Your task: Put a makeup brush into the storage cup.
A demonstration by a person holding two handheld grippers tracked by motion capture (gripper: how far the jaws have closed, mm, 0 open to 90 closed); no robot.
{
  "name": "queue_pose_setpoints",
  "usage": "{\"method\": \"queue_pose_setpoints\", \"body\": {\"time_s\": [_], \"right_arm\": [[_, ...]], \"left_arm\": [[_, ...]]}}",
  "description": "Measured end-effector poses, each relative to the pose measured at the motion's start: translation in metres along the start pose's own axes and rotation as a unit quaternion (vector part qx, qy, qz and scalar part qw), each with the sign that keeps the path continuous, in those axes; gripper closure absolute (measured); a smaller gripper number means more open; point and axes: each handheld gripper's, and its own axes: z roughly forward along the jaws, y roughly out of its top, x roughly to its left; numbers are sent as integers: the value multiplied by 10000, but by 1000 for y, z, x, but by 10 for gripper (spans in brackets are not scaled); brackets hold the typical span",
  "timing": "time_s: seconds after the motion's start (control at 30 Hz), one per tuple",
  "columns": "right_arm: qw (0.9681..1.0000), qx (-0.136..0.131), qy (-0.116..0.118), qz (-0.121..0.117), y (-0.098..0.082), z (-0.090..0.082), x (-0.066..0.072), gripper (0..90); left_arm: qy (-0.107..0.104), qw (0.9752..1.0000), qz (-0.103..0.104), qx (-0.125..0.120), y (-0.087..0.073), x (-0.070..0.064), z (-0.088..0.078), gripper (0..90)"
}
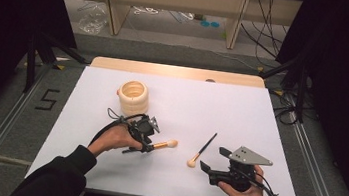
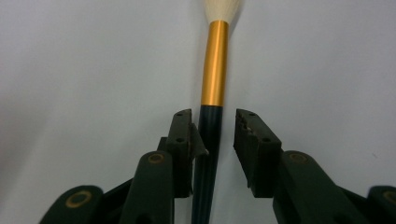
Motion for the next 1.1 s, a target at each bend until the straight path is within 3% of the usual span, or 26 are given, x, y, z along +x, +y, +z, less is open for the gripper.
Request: {"method": "queue_pose_setpoints", "body": {"time_s": [0.13, 0.23, 0.33, 0.37, 0.57, 0.63, 0.7, 0.77, 1.1], "right_arm": [[9999, -5, 91, 62, -1, 2, 0, 185], [10000, 74, 24, 39, 0, 0, 1, 187], [10000, -57, 57, -30, -1, 2, 1, 187], [9999, -31, 106, 54, -1, 2, 2, 187], [10000, -60, 49, -27, -1, 2, 1, 187], [10000, 71, 53, -16, -1, 1, 1, 188], [9999, 90, 71, -19, -1, 1, 1, 188], [10000, -54, 62, -28, 0, 1, 1, 191], [9999, -73, 53, -69, -1, 2, 1, 194]], "left_arm": [[-65, 9999, 33, 105, 1, 0, 5, 707], [-115, 9998, 5, 144, 3, 0, 7, 728], [-170, 9988, 214, 395, 5, 5, 5, 752], [-170, 9987, 232, 432, 5, 5, 5, 762], [-178, 9977, 291, 592, 10, 4, 6, 776], [-175, 9968, 348, 705, 12, 4, 7, 778], [-178, 9965, 356, 728, 13, 4, 7, 778], [-167, 9962, 349, 782, 15, 4, 7, 778], [-185, 9947, 372, 941, 19, 4, 8, 782]]}}
